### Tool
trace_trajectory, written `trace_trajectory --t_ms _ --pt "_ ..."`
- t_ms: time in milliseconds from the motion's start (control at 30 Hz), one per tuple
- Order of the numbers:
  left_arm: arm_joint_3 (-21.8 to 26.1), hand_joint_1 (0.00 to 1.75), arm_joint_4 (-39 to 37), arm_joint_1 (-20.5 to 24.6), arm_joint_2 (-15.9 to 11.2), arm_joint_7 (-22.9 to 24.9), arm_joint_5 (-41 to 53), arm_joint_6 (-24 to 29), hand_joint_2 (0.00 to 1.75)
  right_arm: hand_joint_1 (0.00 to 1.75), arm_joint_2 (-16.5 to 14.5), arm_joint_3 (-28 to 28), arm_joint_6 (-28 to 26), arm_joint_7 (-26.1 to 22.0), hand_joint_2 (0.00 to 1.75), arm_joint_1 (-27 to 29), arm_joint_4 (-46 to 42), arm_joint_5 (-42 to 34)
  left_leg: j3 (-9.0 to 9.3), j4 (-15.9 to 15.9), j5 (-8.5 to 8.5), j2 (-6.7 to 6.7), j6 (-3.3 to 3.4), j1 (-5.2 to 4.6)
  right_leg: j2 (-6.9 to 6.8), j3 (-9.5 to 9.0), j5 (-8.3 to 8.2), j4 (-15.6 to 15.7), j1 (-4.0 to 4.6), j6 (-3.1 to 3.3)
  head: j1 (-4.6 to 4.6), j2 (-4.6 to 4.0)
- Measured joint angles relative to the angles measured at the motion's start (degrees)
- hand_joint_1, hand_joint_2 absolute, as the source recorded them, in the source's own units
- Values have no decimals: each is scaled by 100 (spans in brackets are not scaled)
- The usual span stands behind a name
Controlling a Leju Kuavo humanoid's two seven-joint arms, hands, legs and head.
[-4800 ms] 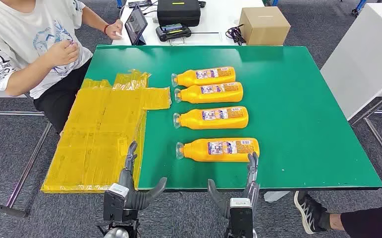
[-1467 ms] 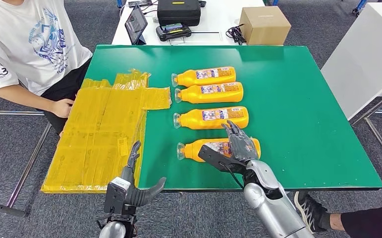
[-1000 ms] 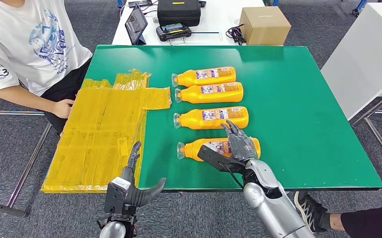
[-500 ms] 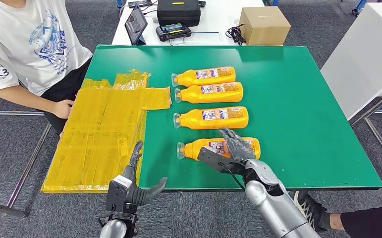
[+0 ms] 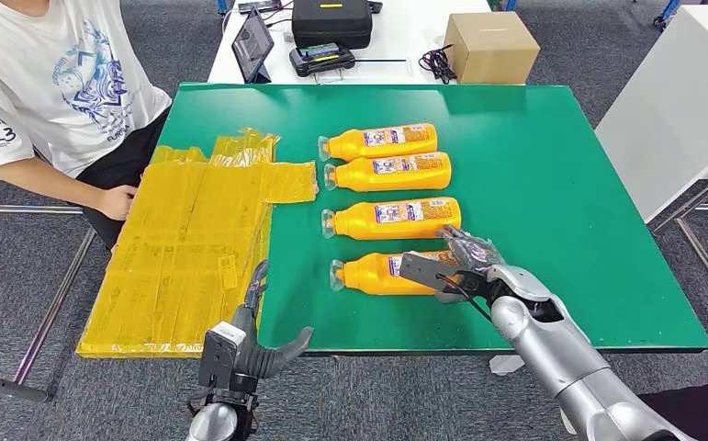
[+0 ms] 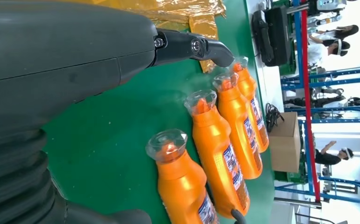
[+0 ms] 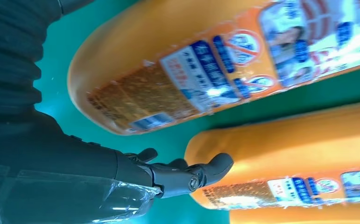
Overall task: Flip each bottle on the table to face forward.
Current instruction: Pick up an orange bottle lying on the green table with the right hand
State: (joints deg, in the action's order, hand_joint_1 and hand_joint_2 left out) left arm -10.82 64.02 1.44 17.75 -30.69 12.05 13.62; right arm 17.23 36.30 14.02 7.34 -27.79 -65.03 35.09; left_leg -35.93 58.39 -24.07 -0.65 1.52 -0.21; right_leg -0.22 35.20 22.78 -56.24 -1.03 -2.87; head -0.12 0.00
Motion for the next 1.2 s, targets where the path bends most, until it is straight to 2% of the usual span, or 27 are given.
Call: trace_trajectory --t_ms 300,733,1200 --pt "-2 0 -33 1 8 -38 -79 -26 175 0 171 309 252 109 175 -428 119 -222 0 0 0 0 0 0 0 0 0 0 0 0 0 0" --pt "-5 0 -121 38 13 -74 -130 -68 175 0 215 723 543 -63 175 -769 407 -732 0 0 1 1 1 0 0 0 0 0 0 0 0 0" --pt "-77 0 -231 87 17 -93 -198 -70 175 0 240 1238 623 -137 175 -996 727 -1140 0 1 1 0 1 0 0 -1 0 0 0 0 0 0"
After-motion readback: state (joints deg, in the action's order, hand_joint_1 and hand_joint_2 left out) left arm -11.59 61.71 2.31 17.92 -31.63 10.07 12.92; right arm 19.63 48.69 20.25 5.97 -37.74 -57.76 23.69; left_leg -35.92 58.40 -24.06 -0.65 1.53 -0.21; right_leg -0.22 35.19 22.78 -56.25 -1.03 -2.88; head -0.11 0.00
